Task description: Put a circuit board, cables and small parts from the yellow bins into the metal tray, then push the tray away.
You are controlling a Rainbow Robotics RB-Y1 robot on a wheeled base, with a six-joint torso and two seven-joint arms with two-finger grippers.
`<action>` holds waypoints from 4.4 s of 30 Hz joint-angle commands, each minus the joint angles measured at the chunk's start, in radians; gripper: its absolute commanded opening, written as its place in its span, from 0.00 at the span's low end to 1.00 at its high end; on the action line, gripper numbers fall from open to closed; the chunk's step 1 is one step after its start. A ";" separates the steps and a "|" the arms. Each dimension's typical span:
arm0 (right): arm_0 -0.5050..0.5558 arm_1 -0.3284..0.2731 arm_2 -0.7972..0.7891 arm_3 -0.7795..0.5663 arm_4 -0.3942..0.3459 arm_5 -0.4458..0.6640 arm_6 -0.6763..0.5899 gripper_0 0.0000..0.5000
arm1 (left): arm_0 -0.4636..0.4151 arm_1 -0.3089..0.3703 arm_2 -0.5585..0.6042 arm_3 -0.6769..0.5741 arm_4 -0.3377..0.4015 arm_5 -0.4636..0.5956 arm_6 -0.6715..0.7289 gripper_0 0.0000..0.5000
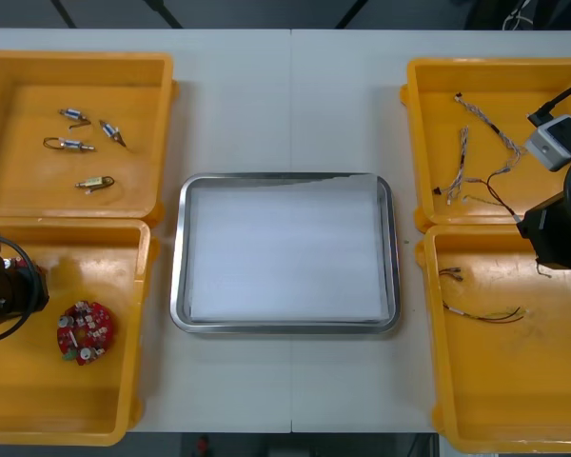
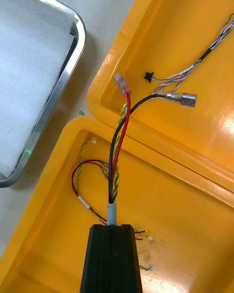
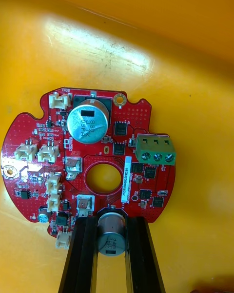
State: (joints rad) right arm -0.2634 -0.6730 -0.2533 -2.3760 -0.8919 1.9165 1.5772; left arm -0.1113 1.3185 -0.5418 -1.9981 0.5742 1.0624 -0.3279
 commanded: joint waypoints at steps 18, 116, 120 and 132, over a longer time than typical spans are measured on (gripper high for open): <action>-0.026 -0.010 0.005 -0.035 -0.009 0.003 -0.031 0.00 | -0.034 0.157 0.091 -0.125 0.245 0.059 -0.189 0.00; -0.026 -0.010 0.005 -0.035 -0.009 0.003 -0.031 0.00 | -0.709 -0.717 -0.425 -0.044 -0.014 0.610 0.713 0.01; -0.026 -0.010 0.005 -0.035 -0.009 0.003 -0.031 0.00 | -0.709 -0.714 -0.425 -0.044 0.001 0.607 0.715 0.01; -0.026 -0.010 0.005 -0.035 -0.009 0.003 -0.031 0.00 | -0.709 -0.696 -0.425 -0.044 0.007 0.593 0.710 0.32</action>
State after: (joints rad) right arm -0.2658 -0.6731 -0.2532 -2.3808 -0.8930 1.9170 1.5772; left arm -0.7824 0.6197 -0.9527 -2.0343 0.5746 1.6691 0.3871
